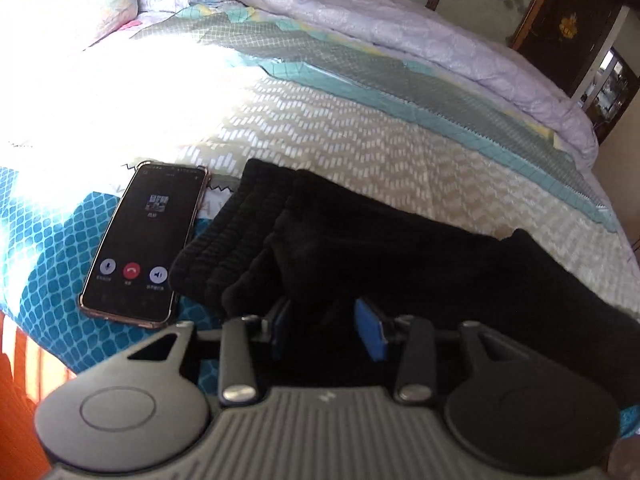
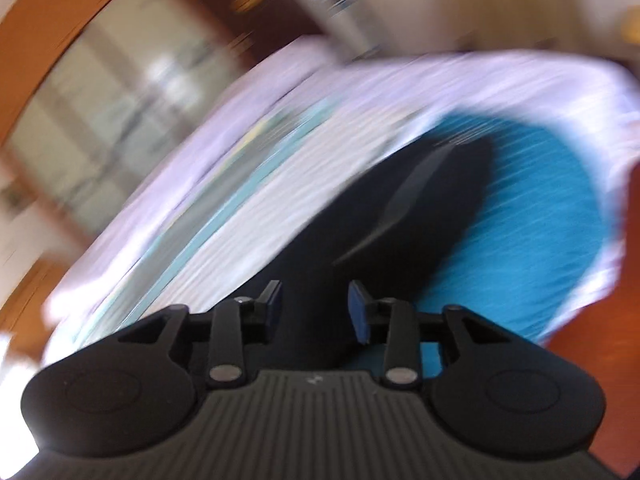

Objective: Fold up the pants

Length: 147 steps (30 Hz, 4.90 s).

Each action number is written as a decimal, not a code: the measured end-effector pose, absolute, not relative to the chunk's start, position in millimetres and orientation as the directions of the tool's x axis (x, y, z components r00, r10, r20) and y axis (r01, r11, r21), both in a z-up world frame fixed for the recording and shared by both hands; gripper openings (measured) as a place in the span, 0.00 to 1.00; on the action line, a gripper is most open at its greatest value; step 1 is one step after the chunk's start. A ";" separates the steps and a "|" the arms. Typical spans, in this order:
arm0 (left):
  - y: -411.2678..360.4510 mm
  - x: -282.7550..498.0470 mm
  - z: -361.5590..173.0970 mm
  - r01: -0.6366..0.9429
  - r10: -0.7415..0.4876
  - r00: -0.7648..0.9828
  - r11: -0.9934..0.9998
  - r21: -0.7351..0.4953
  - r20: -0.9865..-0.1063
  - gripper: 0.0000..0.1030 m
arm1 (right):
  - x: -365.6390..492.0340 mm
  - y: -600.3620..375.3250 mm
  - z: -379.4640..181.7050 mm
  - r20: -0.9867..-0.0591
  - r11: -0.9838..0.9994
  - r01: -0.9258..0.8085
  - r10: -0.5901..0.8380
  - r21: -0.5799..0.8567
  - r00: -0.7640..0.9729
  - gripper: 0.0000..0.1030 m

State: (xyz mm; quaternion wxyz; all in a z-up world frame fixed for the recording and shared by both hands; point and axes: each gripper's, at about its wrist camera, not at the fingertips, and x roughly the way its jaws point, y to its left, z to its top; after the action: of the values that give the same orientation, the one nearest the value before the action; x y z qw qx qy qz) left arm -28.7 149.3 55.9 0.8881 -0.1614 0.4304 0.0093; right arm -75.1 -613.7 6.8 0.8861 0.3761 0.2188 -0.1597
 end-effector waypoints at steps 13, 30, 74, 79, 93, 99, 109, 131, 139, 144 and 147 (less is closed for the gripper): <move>92.4 -16.6 55.4 -0.094 -0.190 0.533 0.955 -0.281 -0.825 0.39 | -70.2 -649.4 -63.3 -0.423 0.419 0.411 -0.070 0.809 0.904 0.44; 89.8 -31.4 57.1 -0.051 -0.225 0.575 0.950 -0.309 -0.786 0.38 | -17.1 -543.3 45.6 -0.315 0.703 0.060 0.239 0.709 0.918 0.10; 214.9 -24.1 -17.1 -0.340 -0.228 0.691 0.735 -0.587 -0.686 0.36 | 41.5 -121.4 30.3 -0.615 0.836 -0.438 0.543 0.332 0.571 0.27; 195.5 -27.6 8.9 -0.233 -0.212 0.747 0.804 -0.548 -0.630 0.23 | 56.9 -100.5 -17.5 -0.706 0.848 -0.330 0.529 0.415 0.471 0.25; -72.8 -72.8 31.4 0.685 -0.455 0.596 0.717 0.125 -0.662 0.56 | -30.9 -322.6 28.6 -0.547 0.860 0.098 0.227 0.501 0.806 0.28; -58.0 -98.0 45.9 0.683 -0.471 0.612 0.720 0.124 -0.635 0.72 | -46.4 -335.6 22.2 -0.529 0.847 0.060 0.273 0.528 0.803 0.28; 50.6 -49.0 83.6 0.343 -0.477 0.669 0.878 -0.332 -0.570 0.76 | 13.2 -249.1 -18.2 -0.636 0.840 -0.156 0.502 0.519 0.586 0.26; -65.2 40.1 3.9 0.382 -0.359 0.501 0.908 -0.170 -0.787 0.69 | -66.1 -465.8 -21.7 -0.587 0.738 0.367 0.049 0.566 0.808 0.69; -38.0 43.3 58.2 0.292 -0.558 0.459 0.830 -0.475 -0.692 0.78 | -58.7 -422.9 12.3 -0.579 0.825 0.251 0.109 0.507 0.808 0.22; -68.0 42.4 96.4 0.419 -0.657 0.435 0.753 -0.507 -0.616 0.98 | -58.1 -325.7 51.1 -0.491 0.954 -0.036 0.185 0.297 0.851 0.22; -95.9 47.6 93.5 0.471 -0.638 0.386 0.757 -0.453 -0.666 1.00 | -59.5 -281.2 52.0 -0.472 0.973 -0.126 0.206 0.195 0.857 0.21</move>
State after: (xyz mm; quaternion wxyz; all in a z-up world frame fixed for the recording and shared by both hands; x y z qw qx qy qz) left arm 47.6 -95.9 93.5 0.8269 -0.0950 0.4413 -0.3353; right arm -59.5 -281.2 52.0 0.9605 0.0789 0.2527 0.0863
